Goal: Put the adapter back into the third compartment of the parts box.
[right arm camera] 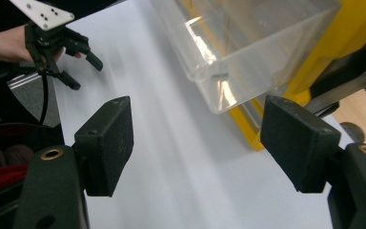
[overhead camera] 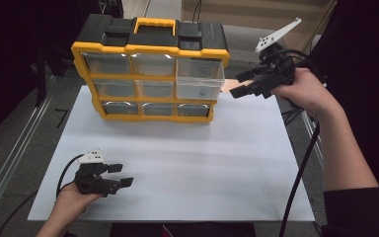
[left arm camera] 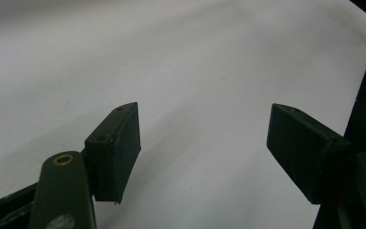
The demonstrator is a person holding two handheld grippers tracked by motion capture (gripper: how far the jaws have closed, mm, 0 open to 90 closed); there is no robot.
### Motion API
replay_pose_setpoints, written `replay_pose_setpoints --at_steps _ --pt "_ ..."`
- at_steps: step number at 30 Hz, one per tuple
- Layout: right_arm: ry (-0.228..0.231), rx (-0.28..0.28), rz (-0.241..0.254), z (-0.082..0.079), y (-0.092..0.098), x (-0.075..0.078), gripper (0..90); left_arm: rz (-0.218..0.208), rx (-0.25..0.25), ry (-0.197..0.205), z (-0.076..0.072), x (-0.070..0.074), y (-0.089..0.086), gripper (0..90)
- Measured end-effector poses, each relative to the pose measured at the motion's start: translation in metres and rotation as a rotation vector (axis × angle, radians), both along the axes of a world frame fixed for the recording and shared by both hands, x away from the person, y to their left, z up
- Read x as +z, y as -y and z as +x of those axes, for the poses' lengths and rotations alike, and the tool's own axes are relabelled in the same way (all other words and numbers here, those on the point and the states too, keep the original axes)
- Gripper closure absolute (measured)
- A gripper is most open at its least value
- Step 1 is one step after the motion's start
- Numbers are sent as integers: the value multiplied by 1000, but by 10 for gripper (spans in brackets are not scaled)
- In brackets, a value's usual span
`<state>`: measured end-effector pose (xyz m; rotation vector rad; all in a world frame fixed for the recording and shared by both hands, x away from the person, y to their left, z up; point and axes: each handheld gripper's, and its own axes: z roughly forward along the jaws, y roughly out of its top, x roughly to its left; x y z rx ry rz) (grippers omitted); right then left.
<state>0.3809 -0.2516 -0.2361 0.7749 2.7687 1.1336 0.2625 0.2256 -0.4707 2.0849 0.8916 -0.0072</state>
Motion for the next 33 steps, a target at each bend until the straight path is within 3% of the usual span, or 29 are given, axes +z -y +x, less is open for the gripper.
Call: replay_pose_setpoints --at_steps 8,19,22,33 --pt "-24 -13 39 -18 -3 -38 274 2 -4 3 0 0 1 287" --pt "-33 -34 24 -31 -11 -81 296 3 -2 3 0 0 1 286" --pt "-53 -54 45 -32 -13 -91 296 3 -2 4 0 0 1 287" --pt "-78 -55 29 -46 -26 -131 303 1 -2 3 0 0 1 287"
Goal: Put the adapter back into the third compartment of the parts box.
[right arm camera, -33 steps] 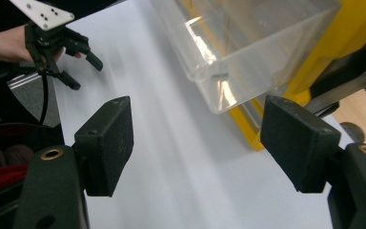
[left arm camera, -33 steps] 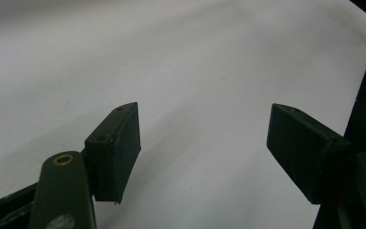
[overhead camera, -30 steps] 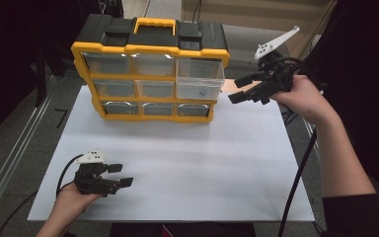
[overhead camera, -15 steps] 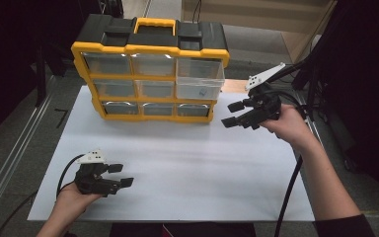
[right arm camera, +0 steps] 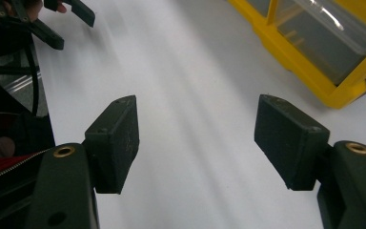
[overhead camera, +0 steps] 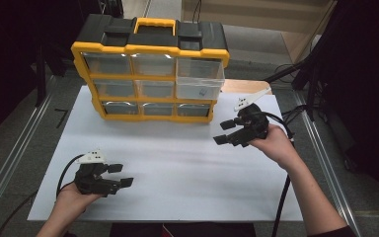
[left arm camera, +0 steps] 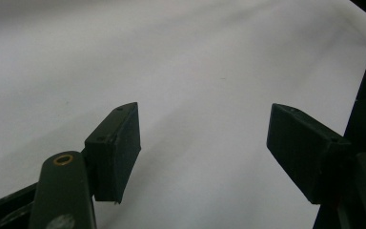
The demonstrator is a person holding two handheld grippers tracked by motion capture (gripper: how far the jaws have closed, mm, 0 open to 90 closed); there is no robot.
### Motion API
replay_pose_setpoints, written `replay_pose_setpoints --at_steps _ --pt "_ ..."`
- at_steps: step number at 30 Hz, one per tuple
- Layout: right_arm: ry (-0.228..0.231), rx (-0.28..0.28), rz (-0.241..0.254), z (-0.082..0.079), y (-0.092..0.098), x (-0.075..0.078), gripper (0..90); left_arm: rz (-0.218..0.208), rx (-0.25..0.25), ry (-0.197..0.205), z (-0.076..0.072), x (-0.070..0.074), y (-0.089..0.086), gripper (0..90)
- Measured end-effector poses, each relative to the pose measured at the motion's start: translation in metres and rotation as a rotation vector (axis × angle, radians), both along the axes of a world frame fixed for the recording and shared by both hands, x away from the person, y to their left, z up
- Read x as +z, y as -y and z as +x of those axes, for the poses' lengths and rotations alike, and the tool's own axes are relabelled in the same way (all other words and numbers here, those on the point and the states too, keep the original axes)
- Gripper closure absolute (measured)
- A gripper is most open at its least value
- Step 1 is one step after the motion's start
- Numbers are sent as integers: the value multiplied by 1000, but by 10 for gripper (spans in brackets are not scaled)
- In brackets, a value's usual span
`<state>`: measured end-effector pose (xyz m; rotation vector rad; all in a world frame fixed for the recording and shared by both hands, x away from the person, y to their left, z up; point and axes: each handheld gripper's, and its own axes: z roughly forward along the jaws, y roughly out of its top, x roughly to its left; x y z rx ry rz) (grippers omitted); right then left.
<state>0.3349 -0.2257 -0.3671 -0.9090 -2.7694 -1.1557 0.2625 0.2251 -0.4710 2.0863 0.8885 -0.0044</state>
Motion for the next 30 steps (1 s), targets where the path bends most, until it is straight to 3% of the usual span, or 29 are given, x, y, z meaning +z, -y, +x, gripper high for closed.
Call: replay_pose_setpoints --at_steps 17,30 --pt "-67 -8 36 -31 -10 -62 308 2 -1 3 0 0 0 286" --pt "-67 -75 58 -58 6 -85 307 7 1 0 0 1 -1 286"
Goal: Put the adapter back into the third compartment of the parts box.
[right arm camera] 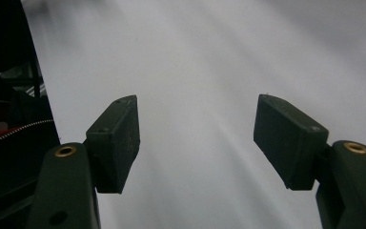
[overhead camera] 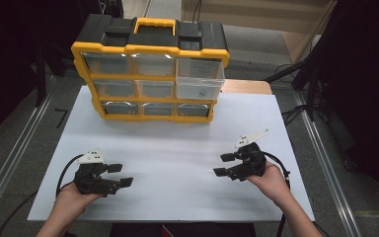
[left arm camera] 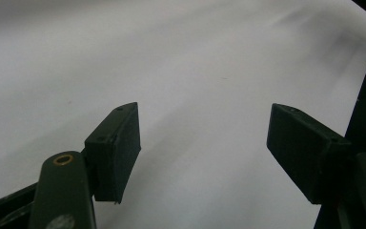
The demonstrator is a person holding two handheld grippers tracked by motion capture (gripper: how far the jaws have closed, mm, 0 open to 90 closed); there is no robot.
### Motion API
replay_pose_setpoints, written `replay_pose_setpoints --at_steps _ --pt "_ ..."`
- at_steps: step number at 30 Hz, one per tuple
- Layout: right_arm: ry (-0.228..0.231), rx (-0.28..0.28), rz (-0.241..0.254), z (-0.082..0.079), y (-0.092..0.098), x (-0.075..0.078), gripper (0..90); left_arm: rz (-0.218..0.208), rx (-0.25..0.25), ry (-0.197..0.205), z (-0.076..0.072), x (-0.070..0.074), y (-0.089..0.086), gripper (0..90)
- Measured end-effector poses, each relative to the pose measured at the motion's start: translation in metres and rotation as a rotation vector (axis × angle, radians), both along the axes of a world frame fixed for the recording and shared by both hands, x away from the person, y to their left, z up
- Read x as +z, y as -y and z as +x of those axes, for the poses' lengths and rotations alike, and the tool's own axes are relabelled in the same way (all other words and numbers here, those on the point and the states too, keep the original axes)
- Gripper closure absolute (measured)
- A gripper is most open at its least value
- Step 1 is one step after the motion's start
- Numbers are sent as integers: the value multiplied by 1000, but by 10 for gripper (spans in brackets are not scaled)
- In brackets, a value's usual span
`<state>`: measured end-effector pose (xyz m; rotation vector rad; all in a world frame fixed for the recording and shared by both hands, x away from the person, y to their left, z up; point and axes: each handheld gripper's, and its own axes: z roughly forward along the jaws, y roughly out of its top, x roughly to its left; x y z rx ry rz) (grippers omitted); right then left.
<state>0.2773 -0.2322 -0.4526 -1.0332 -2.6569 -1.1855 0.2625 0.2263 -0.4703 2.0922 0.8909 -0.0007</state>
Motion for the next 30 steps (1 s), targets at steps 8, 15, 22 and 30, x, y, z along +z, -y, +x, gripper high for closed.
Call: replay_pose_setpoints --at_steps 8,15,22,30 --pt "-24 -39 -4 -13 7 -14 307 -1 -4 2 0 -1 1 286" --pt "-28 -77 13 -23 17 -23 299 3 -9 1 0 0 2 286" --pt "12 -106 18 -33 28 -31 295 2 -14 0 -1 -1 3 286" --pt "14 -140 0 -40 39 -38 291 12 -24 -6 -1 -2 4 271"
